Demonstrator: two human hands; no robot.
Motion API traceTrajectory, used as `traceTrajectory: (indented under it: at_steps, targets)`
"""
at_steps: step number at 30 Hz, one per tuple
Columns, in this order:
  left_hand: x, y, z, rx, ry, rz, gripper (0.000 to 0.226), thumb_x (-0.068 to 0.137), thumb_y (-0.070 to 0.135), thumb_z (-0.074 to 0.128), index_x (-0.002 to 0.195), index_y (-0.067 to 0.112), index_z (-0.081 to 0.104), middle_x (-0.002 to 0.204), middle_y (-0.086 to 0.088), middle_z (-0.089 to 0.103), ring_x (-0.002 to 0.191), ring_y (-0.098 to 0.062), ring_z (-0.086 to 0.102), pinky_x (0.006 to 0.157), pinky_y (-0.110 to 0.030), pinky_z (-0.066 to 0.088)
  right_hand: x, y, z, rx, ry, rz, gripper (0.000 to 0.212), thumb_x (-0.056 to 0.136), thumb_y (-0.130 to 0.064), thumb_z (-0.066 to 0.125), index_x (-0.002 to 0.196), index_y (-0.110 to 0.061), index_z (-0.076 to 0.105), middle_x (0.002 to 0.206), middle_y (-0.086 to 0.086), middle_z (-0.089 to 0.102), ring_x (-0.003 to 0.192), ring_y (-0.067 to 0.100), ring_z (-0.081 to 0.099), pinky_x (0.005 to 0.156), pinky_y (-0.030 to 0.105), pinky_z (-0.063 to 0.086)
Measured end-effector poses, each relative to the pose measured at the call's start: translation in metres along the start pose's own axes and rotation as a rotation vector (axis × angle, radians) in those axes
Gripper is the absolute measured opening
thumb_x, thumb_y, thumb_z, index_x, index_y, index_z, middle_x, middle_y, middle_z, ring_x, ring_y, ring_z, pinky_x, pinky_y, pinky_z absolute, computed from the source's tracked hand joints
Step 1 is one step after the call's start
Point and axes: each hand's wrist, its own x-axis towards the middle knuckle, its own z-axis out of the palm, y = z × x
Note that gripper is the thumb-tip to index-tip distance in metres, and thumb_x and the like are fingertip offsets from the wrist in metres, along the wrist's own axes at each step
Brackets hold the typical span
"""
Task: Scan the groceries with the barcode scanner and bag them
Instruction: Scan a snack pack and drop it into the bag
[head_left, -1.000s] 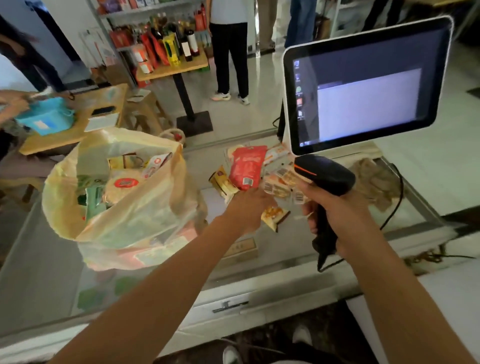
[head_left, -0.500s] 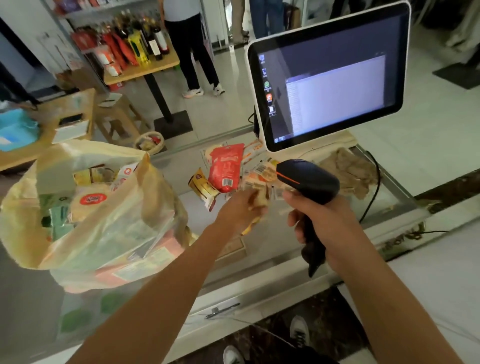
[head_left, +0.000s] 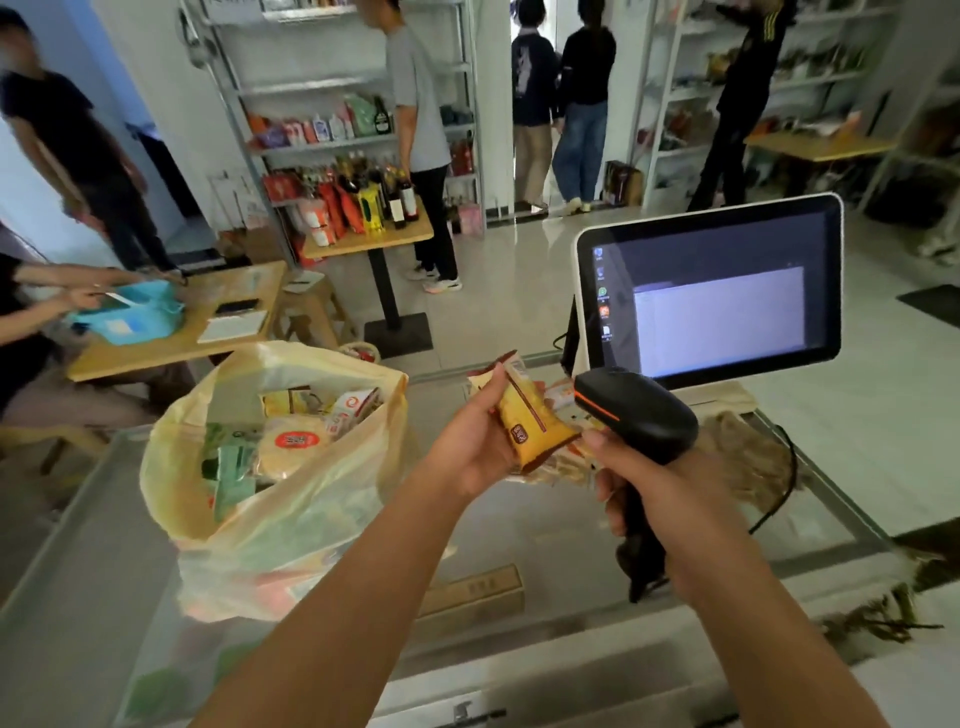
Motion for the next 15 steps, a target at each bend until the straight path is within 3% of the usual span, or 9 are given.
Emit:
traceTrajectory:
  at_steps: [6, 9, 11, 13, 15]
  targets:
    - [-0.009, 0.016, -0.002, 0.249, 0.181, 0.104, 0.061, 0.095, 0.058, 0.050, 0.129, 0.007, 0.059, 0.112, -0.017, 0.072, 0.101, -0.035, 0.071, 0.094, -0.052, 0.055, -0.014, 0.000, 0.010, -0.074, -0.064, -0.081, 0.028, 0.080, -0.030, 0.076, 0.069, -0.006, 0.066, 0.058, 0.012, 0.063, 0.045, 0.020, 0.053, 0.051, 0.030, 0.045]
    - [-0.018, 0.043, 0.001, 0.736, 0.331, 0.362, 0.055, 0.101, 0.057, 0.039, 0.122, 0.010, 0.058, 0.110, -0.008, 0.069, 0.099, -0.025, 0.066, 0.094, -0.044, 0.050, -0.024, 0.002, 0.015, -0.093, -0.095, -0.104, 0.029, 0.064, -0.036, 0.081, 0.063, -0.012, 0.065, 0.050, 0.010, 0.054, 0.042, 0.018, 0.048, 0.050, 0.030, 0.040]
    - [-0.031, 0.067, 0.002, 1.113, 0.366, 0.580, 0.053, 0.101, 0.058, 0.034, 0.106, 0.012, 0.060, 0.098, -0.003, 0.066, 0.091, -0.020, 0.062, 0.083, -0.039, 0.047, -0.028, 0.000, 0.021, -0.093, -0.094, -0.140, 0.030, 0.063, -0.034, 0.085, 0.076, -0.017, 0.065, 0.047, -0.002, 0.052, 0.041, 0.013, 0.045, 0.045, 0.023, 0.037]
    - [-0.041, 0.092, 0.002, 1.338, 0.346, 0.698, 0.051, 0.101, 0.059, 0.035, 0.097, 0.014, 0.058, 0.085, -0.003, 0.066, 0.079, -0.019, 0.063, 0.072, -0.039, 0.048, -0.028, -0.003, 0.025, -0.163, -0.089, -0.200, 0.046, 0.057, -0.047, 0.088, 0.084, -0.017, 0.065, 0.048, -0.010, 0.053, 0.048, 0.012, 0.048, 0.049, 0.022, 0.039]
    - [-0.047, 0.112, -0.001, 1.488, 0.343, 0.742, 0.049, 0.102, 0.057, 0.034, 0.095, 0.014, 0.057, 0.081, -0.005, 0.065, 0.075, -0.021, 0.062, 0.066, -0.039, 0.047, -0.027, -0.005, 0.031, -0.239, -0.092, -0.244, 0.053, 0.046, -0.057, 0.082, 0.079, -0.018, 0.066, 0.048, -0.011, 0.055, 0.054, 0.014, 0.052, 0.054, 0.022, 0.040]
